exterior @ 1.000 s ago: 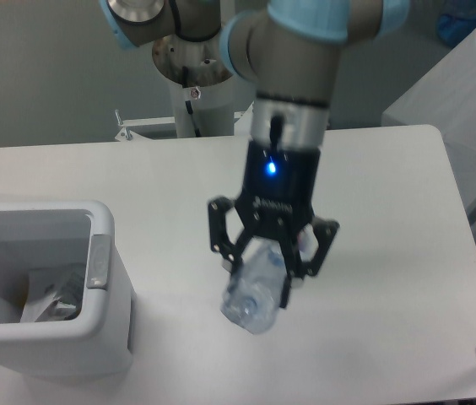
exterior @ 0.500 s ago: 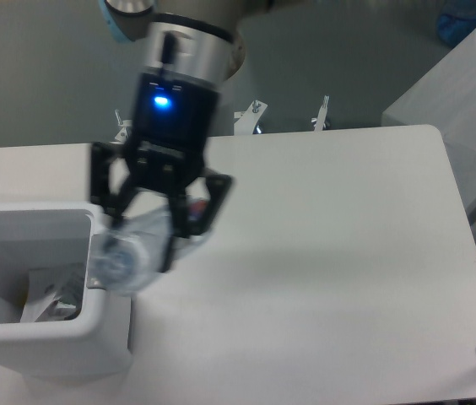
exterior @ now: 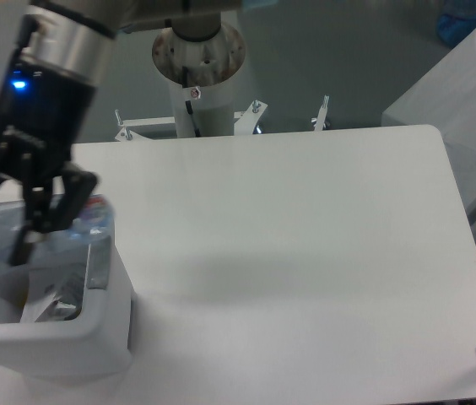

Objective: Place the trash in the trash can
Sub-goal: 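Lower the bottle into the bin and release it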

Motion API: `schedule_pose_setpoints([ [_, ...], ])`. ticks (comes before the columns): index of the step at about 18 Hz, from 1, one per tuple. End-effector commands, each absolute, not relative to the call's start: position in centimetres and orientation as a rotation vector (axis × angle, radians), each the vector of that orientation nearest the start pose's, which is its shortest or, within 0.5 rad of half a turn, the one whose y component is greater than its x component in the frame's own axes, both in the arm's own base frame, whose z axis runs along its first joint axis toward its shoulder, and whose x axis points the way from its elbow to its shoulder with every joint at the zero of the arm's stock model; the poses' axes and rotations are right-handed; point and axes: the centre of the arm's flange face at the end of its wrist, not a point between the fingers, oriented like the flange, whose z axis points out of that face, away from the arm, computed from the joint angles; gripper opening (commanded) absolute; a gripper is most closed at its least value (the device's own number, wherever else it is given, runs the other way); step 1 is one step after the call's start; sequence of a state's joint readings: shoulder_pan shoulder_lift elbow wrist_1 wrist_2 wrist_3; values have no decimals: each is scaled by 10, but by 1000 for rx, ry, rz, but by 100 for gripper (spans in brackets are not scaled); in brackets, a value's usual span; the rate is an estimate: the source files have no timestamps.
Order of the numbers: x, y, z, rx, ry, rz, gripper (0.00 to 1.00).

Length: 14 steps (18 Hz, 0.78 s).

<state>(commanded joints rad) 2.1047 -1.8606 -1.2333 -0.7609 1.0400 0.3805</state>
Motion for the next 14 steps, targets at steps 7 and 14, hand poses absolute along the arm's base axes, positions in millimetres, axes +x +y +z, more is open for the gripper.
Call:
schedule_pose_setpoints([
  [7,-154,679,566,-2219,112,-170,77],
  [14,-168,675,555,-2240,40,-189,100],
])
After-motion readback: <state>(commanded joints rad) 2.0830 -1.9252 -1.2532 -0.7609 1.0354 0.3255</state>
